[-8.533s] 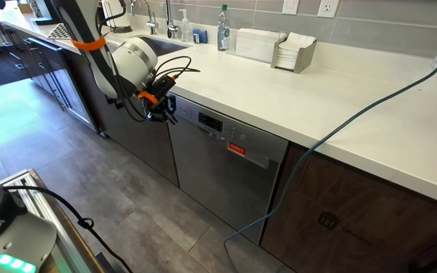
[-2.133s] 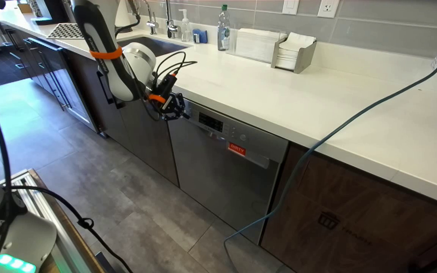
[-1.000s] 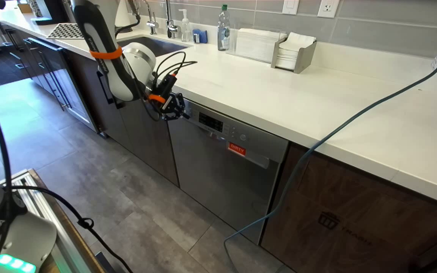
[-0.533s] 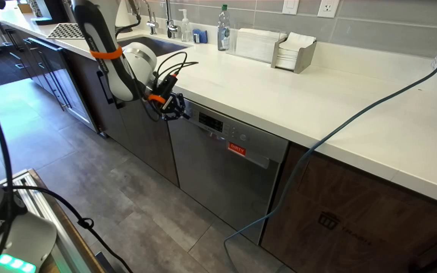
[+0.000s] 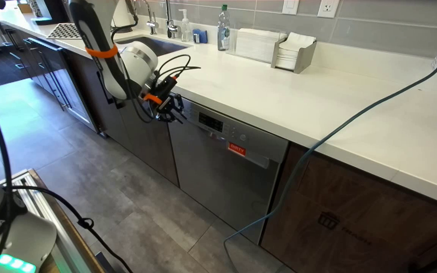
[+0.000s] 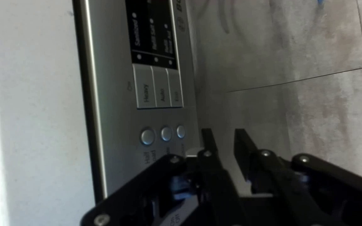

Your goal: Push the small round bottom button on the left of the washing machine screen display

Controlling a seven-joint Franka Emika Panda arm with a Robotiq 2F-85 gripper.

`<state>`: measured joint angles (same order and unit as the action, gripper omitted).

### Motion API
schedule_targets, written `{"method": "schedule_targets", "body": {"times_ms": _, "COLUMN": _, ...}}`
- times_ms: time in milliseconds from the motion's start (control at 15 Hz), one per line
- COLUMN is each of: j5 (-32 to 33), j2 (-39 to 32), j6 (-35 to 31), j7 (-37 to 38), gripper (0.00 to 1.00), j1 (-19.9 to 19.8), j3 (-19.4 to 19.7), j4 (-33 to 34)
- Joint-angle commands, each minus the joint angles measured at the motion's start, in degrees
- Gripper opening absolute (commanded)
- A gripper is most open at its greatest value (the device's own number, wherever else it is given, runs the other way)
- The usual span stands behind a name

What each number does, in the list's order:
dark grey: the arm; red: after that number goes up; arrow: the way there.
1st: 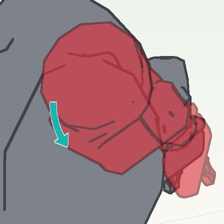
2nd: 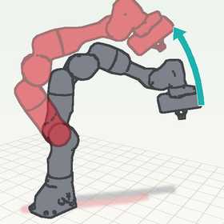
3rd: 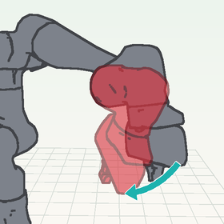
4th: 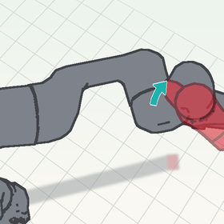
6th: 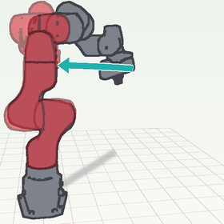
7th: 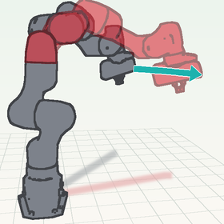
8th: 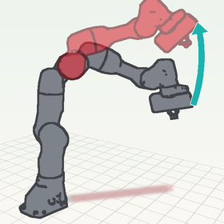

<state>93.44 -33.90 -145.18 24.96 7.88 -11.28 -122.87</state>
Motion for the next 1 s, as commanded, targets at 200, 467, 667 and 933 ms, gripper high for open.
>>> {"method": "schedule_targets", "body": {"times_ms": 200, "j5": -10.4, "j2": 5.7, "j6": -6.0, "j7": -4.3, "gripper": 0.76, "j1": -2.2, "j3": -0.5, "j4": -6.3}}
{"method": "schedule_targets", "body": {"times_ms": 467, "j5": -18.8, "j2": 10.1, "j6": -10.0, "j7": -8.2, "gripper": 0.99, "j1": -3.0, "j3": -0.5, "j4": -11.4}}
{"method": "schedule_targets", "body": {"times_ms": 667, "j5": -24.3, "j2": 13.9, "j6": -12.3, "j7": -8.8, "gripper": 1.00, "j1": -4.9, "j3": -2.0, "j4": -15.7}}
{"method": "schedule_targets", "body": {"times_ms": 933, "j5": -36.9, "j2": 20.4, "j6": -13.0, "j7": -11.9, "gripper": 1.00, "j1": -3.5, "j3": -2.3, "j4": -21.1}}
